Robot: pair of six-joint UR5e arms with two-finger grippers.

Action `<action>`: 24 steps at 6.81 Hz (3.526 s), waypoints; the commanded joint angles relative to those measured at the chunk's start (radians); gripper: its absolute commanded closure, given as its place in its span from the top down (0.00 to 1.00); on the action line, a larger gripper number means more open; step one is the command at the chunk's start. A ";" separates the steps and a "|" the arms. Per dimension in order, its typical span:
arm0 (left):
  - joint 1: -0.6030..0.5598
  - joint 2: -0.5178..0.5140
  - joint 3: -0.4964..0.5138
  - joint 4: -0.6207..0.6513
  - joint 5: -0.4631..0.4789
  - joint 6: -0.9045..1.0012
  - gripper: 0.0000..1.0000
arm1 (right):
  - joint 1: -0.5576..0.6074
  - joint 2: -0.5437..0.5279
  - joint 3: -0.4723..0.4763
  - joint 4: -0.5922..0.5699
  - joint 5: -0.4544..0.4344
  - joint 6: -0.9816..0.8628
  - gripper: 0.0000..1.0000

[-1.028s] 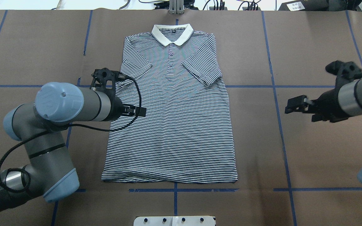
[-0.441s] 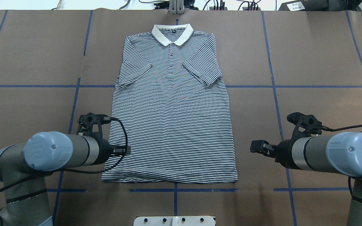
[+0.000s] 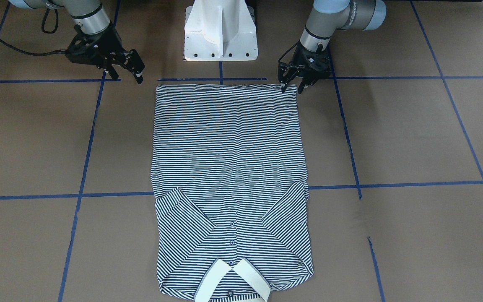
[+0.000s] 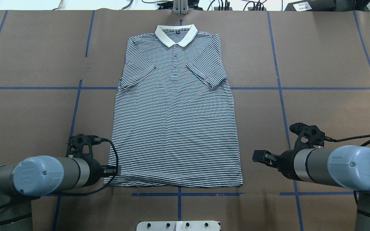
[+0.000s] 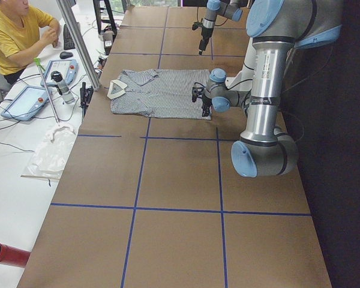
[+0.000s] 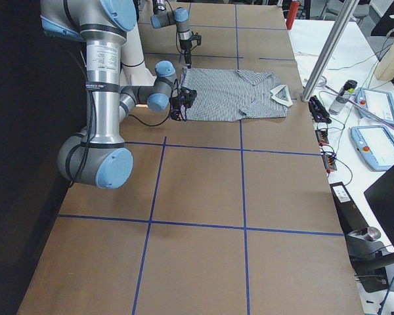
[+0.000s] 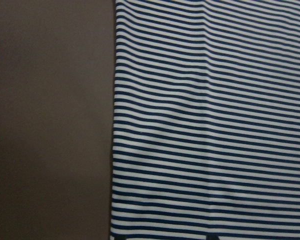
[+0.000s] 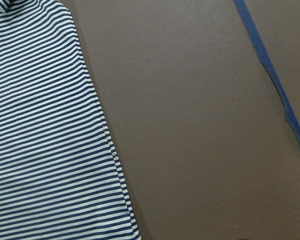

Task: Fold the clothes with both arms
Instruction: 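Lower the left gripper to the hem corner while the right gripper approaches the other corner, then position both grippers at the hem corners nearest the robot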

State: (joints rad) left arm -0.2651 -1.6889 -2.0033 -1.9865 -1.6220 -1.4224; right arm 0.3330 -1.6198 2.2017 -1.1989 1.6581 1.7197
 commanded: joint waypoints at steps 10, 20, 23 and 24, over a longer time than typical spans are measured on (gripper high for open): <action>0.056 0.011 0.003 0.031 0.024 -0.056 0.54 | -0.002 -0.009 0.012 -0.001 -0.003 0.000 0.93; 0.044 0.000 -0.026 0.031 0.077 -0.058 0.00 | -0.057 0.117 -0.020 -0.143 -0.049 0.170 0.62; 0.055 0.000 -0.022 0.032 0.134 -0.056 0.00 | -0.126 0.236 -0.105 -0.257 -0.138 0.205 0.56; 0.053 0.000 -0.023 0.032 0.137 -0.058 0.00 | -0.143 0.238 -0.112 -0.257 -0.147 0.207 0.56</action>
State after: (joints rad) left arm -0.2110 -1.6885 -2.0249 -1.9544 -1.4965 -1.4793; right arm 0.2134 -1.3904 2.1037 -1.4455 1.5298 1.9229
